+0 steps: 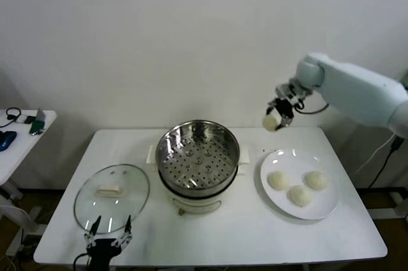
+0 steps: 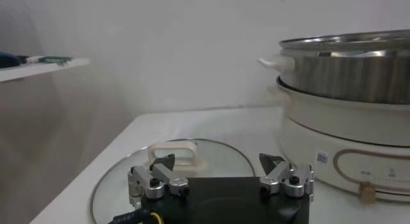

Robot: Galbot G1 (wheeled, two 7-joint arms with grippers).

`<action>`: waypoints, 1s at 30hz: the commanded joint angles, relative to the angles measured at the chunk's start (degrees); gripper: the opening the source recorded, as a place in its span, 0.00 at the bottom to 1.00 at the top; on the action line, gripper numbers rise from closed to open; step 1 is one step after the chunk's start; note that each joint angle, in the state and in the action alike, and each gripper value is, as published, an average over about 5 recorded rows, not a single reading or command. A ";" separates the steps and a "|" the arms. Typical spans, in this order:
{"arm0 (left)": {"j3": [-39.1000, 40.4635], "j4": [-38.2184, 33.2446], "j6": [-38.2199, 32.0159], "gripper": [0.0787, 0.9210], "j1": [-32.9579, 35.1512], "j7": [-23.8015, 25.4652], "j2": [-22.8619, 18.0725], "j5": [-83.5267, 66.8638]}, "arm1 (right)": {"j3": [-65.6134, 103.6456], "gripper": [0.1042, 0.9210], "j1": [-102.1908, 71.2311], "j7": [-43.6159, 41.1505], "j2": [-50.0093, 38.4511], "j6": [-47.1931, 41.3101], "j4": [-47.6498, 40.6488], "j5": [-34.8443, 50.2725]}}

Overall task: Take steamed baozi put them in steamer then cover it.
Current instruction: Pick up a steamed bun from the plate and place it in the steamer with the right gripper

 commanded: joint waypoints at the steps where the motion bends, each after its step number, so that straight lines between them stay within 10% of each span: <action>1: 0.02 -0.03 -0.07 0.88 -0.20 0.03 0.11 -0.10 | -5.47 0.69 14.70 1.05 10.17 10.60 17.67 0.41; 15: 0.18 -1.15 -0.54 0.88 -0.48 0.05 -0.33 -0.06 | -3.23 0.69 -6.97 5.12 20.87 19.07 -0.21 -22.12; 30: 0.49 -0.03 -1.08 0.88 -0.82 -0.05 -0.23 -0.03 | -2.05 0.69 -15.50 6.33 28.06 21.90 -14.91 -24.23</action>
